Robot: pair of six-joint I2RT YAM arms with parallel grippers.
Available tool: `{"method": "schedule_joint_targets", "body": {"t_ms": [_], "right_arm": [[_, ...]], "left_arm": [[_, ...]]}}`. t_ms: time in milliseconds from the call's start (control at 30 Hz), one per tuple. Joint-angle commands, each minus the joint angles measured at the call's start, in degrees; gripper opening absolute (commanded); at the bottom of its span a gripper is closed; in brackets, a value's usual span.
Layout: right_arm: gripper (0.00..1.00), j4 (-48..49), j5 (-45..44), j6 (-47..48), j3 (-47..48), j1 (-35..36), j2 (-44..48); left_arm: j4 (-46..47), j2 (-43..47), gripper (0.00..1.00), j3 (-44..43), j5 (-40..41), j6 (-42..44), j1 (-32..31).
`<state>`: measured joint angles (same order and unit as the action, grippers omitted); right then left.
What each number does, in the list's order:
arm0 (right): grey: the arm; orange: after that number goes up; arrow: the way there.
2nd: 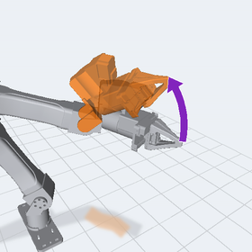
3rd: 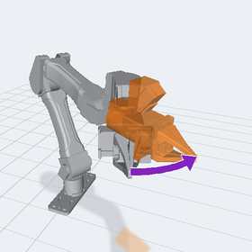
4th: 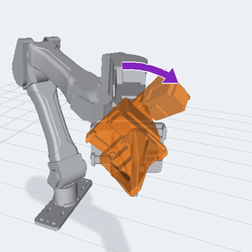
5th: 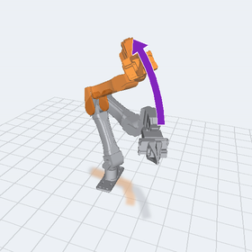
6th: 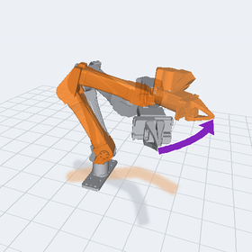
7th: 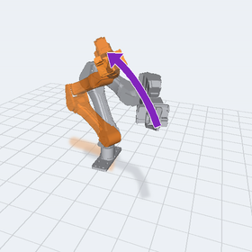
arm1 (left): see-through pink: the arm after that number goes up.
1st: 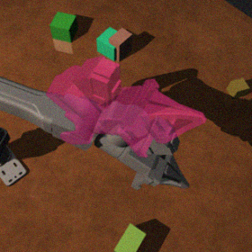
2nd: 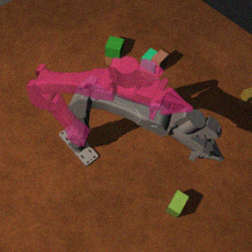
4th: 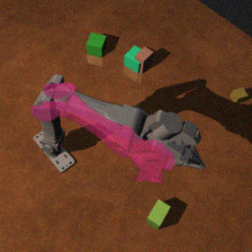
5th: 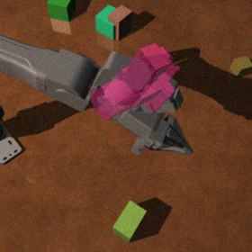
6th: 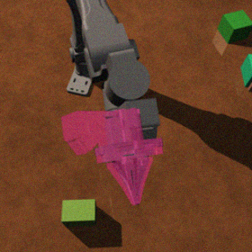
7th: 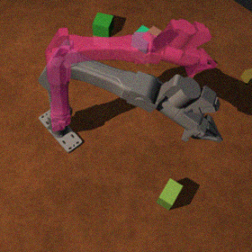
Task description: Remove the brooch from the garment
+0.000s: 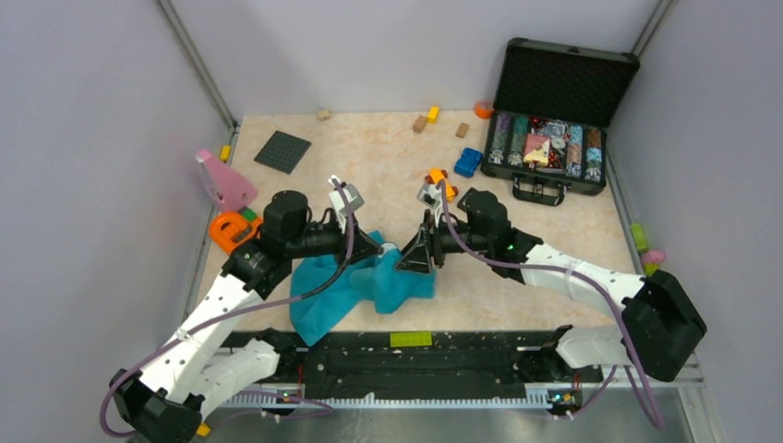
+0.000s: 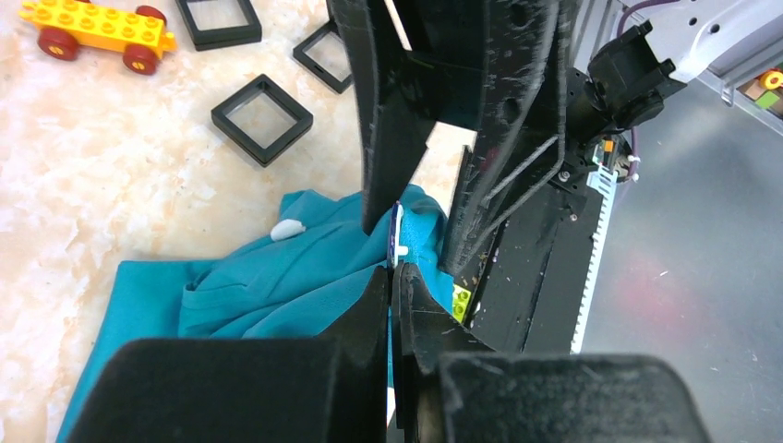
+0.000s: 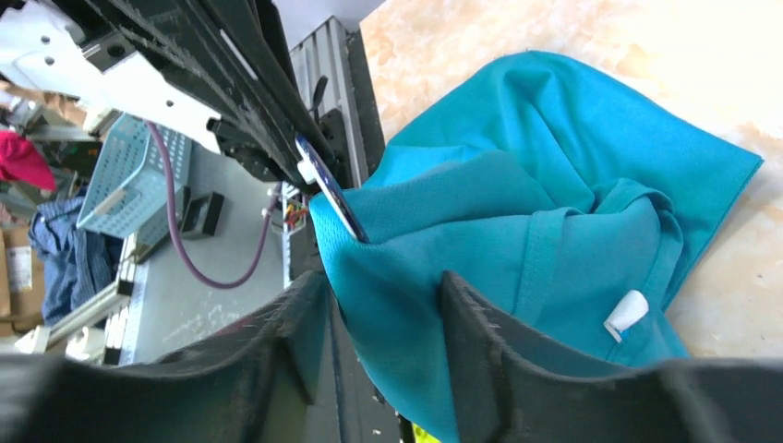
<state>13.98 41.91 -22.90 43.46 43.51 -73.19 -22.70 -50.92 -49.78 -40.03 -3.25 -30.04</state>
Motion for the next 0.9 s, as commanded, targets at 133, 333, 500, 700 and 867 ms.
{"method": "schedule_joint_targets", "body": {"t_ms": [133,333,500,700,867], "right_arm": [[0.18,5.80,3.48,-1.82,-0.47,-0.35,0.57],[0.00,7.28,4.05,-3.72,1.45,-0.35,0.30],[0.00,11.60,5.66,-7.19,2.42,-0.35,-0.43],[0.00,11.84,6.27,-7.65,4.14,-0.42,-0.54],[0.00,7.63,5.48,-5.37,4.46,-1.32,1.38]], "left_arm": [[2.69,1.90,0.00,-2.26,4.58,0.69,0.42],[2.22,0.41,0.00,-1.01,8.92,1.98,0.38],[0.32,-2.45,0.00,-0.69,12.97,4.61,0.34],[-2.30,-4.34,0.00,0.28,16.86,5.67,0.17],[-5.91,-3.98,0.00,-0.62,29.96,3.38,0.32]]}}
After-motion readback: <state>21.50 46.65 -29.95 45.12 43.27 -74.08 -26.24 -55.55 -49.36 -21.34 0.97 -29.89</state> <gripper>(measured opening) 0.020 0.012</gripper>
